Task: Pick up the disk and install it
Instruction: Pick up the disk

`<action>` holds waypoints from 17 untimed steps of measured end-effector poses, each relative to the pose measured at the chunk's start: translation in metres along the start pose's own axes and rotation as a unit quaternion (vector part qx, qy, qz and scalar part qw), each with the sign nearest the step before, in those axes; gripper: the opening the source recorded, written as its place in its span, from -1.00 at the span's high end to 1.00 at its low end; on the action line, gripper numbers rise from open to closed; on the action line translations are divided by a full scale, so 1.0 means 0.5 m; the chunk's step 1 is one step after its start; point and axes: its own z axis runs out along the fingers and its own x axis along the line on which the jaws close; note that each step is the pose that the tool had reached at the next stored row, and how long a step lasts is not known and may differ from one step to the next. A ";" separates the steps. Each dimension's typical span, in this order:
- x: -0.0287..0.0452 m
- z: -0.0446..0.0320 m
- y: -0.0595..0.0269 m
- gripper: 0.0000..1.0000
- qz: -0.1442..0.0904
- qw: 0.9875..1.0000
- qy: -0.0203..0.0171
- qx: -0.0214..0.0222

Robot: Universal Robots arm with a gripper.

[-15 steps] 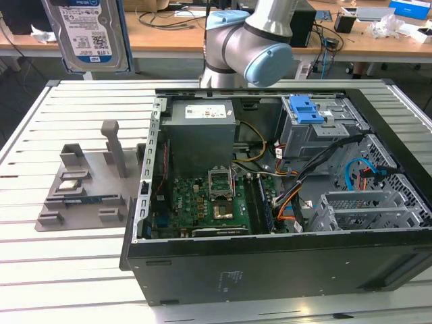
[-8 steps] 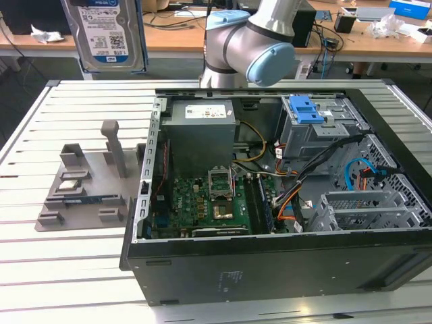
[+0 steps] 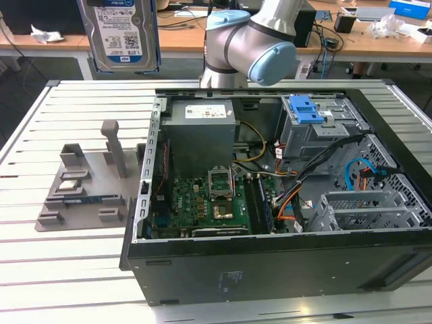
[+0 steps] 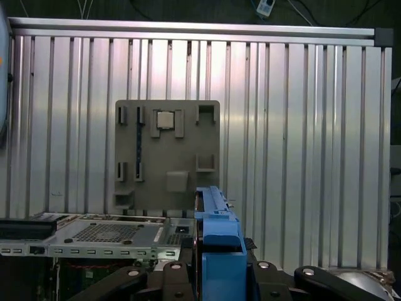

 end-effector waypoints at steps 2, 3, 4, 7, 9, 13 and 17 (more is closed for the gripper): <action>0.000 0.000 -0.005 0.27 0.000 1.000 0.000 0.000; 0.000 0.000 -0.008 0.27 0.000 1.000 0.000 0.000; 0.000 0.000 -0.012 0.27 0.000 1.000 0.000 0.000; 0.001 -0.001 -0.030 0.27 0.000 1.000 0.000 0.000; 0.003 -0.001 -0.037 0.27 0.000 1.000 0.000 0.000; 0.009 -0.001 -0.042 0.27 0.000 1.000 0.000 0.000; 0.014 -0.001 -0.045 0.27 0.000 1.000 0.000 0.000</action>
